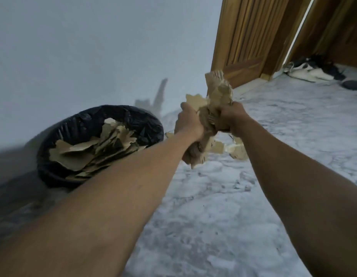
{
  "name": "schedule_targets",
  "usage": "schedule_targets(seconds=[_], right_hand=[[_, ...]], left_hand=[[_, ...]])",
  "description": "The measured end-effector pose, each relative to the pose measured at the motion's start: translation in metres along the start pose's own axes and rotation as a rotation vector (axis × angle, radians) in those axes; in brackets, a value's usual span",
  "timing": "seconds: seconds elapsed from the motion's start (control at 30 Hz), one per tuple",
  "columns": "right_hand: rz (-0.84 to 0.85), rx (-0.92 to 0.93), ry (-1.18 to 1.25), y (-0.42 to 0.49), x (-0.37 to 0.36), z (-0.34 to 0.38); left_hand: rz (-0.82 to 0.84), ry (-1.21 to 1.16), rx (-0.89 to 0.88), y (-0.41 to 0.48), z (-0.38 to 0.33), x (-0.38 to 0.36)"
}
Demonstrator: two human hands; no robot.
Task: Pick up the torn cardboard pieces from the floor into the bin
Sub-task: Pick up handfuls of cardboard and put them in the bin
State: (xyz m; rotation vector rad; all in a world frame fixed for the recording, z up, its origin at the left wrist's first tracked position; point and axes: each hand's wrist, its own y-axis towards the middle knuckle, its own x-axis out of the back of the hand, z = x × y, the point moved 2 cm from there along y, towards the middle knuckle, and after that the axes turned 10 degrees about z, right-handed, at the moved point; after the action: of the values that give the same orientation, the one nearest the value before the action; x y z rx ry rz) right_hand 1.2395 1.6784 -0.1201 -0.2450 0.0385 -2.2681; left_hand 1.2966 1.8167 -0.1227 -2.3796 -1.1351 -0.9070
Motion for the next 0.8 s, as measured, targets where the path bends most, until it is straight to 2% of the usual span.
schedule_targets(seconds=[0.07,0.17,0.23,0.3,0.37,0.4,0.47,0.57,0.6,0.7,0.77,0.8], right_hand=[[0.09,0.141,0.023,0.002,-0.023,0.069],[0.187,0.236,-0.002,-0.013,-0.068,0.13],[0.326,0.266,-0.077,-0.028,-0.108,0.14],[0.465,0.211,-0.21,-0.042,-0.15,0.126],[0.558,0.147,-0.341,-0.048,-0.187,0.101],[0.583,0.123,-0.402,-0.049,-0.202,0.088],[0.603,0.031,-0.504,-0.051,-0.219,0.062],[0.571,-0.045,-0.729,-0.048,-0.224,0.028],[0.531,-0.013,-0.799,-0.045,-0.224,0.022],[0.438,0.208,-0.835,-0.038,-0.223,0.028],[0.543,0.383,-0.945,-0.039,-0.231,0.035],[0.625,0.391,-1.02,-0.04,-0.238,0.032]], left_hand=[[-0.026,0.016,-0.034,0.011,-0.018,0.066],[-0.041,0.124,0.004,0.01,-0.015,0.159],[-0.043,0.195,0.147,-0.002,0.02,0.204],[0.054,0.212,0.29,-0.016,0.075,0.225],[0.069,0.125,0.333,-0.028,0.125,0.227],[0.035,0.117,0.296,-0.032,0.143,0.225],[0.034,0.289,0.212,-0.039,0.161,0.218],[0.182,0.505,0.168,-0.039,0.179,0.203],[0.192,0.486,0.182,-0.04,0.185,0.201],[-0.009,0.468,0.259,-0.038,0.202,0.202],[-0.088,0.461,0.314,-0.035,0.211,0.199],[-0.069,0.455,0.324,-0.034,0.214,0.196]])
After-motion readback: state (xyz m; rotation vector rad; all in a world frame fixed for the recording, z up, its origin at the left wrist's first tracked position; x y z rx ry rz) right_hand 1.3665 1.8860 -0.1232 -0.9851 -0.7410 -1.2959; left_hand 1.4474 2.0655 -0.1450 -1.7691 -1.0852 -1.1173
